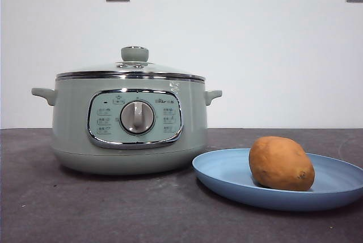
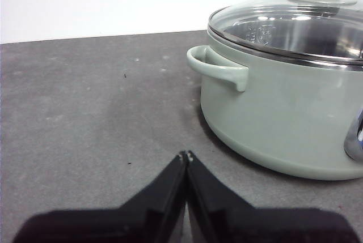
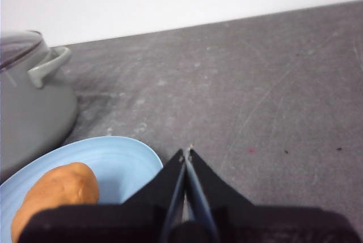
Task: Take the potato out from the steamer,put the potato on the plate,close the lid
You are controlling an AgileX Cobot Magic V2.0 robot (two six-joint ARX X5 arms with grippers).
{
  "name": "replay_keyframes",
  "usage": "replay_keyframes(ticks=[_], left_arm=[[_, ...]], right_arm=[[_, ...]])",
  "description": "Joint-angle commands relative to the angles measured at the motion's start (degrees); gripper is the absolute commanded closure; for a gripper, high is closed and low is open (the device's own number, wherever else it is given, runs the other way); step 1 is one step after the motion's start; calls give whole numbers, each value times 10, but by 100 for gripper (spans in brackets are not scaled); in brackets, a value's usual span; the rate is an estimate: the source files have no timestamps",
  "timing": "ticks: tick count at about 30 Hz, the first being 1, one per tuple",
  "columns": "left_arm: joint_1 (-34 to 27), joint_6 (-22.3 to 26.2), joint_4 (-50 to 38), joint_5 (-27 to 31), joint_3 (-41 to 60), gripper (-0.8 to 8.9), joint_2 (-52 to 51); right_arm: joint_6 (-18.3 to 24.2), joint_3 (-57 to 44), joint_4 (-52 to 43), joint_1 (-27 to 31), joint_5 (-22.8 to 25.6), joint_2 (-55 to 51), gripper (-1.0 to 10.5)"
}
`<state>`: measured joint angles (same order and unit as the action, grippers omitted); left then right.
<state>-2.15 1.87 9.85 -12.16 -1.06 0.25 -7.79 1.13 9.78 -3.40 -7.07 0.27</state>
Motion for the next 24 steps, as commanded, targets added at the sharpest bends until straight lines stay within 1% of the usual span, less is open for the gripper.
replay_keyframes(ticks=[1,6,24], left_arm=[[-2,-4,0,1,9,817,-2],[-2,-4,0,1,9,817,-2],[-2,-4,0,1,9,817,-2]], right_arm=[[-9,-7,3,0,0,-2,946],[-15,-7,3,0,0,-2,946],[-15,-7,1,0,0,-2,946]])
